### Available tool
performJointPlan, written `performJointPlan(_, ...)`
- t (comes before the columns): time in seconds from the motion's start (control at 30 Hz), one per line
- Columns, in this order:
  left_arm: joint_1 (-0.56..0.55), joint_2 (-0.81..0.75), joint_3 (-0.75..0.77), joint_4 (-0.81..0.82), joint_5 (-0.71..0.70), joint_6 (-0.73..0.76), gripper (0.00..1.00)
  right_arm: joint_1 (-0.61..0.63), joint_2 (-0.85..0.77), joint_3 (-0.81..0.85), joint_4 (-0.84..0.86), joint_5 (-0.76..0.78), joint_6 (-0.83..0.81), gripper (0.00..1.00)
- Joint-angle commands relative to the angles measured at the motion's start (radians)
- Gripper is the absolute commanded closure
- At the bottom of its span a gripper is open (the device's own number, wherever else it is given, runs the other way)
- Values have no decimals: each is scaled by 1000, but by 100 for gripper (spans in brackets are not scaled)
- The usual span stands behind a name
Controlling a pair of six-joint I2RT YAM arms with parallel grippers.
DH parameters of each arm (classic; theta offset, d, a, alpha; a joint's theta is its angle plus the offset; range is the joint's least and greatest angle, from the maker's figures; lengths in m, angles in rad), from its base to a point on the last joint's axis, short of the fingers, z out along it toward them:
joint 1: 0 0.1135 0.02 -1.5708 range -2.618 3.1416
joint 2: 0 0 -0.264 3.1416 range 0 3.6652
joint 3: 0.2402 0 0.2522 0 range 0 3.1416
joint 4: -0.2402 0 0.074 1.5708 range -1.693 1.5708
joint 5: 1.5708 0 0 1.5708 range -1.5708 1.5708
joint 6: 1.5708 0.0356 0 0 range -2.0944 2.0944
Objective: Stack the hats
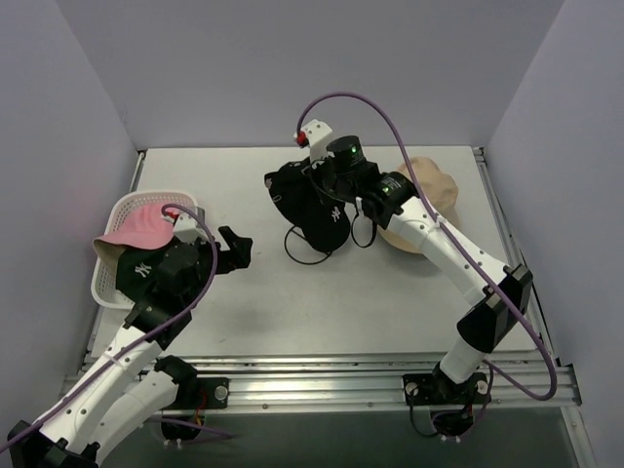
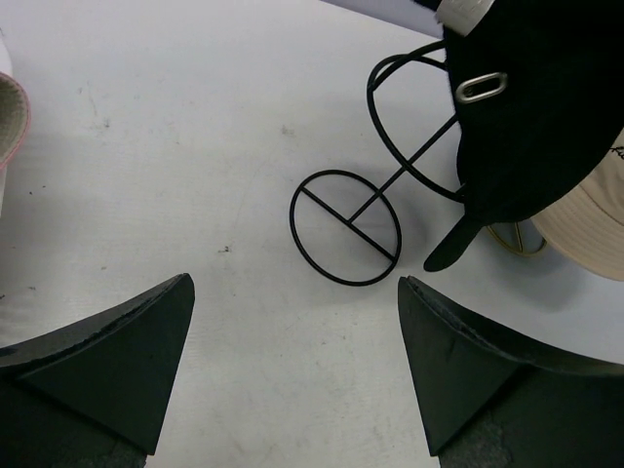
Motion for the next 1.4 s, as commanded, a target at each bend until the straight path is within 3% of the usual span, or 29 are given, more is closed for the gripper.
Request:
performJointPlan(0.0, -8, -38, 1, 71, -22, 20, 6, 10, 7, 46, 3, -1, 99, 100)
performJointPlan(0.07, -8, -52, 1, 62, -26, 23, 6, 28, 29, 47, 14, 50, 165, 100)
performJointPlan(0.2, -9, -69, 1, 51, -46, 23, 6, 74, 88, 104, -37, 88, 139, 100)
performJointPlan(0.43, -17, -89, -5, 43, -66, 28, 6, 116, 149, 161, -114, 114, -69, 100)
performJointPlan(0.77, -20, -80, -3, 48, -63, 31, 6, 96, 79, 151, -88, 102, -283, 99)
performJointPlan(0.9, -20, -78, -3, 45, -67, 31, 6, 64, 125, 233, -161, 42, -316, 91)
performJointPlan(1.03, -22, -81, -5, 46, -68, 32, 6, 48, 165, 276, -190, 93, -338, 84)
performJointPlan(1.17, -22, -80, -6, 57, -55, 32, 6, 45, 77, 156, -77, 70, -304, 63)
performJointPlan(1.37, -22, -55, -11, 89, -38, 23, 6, 46, 27, 110, -71, 70, -245, 61)
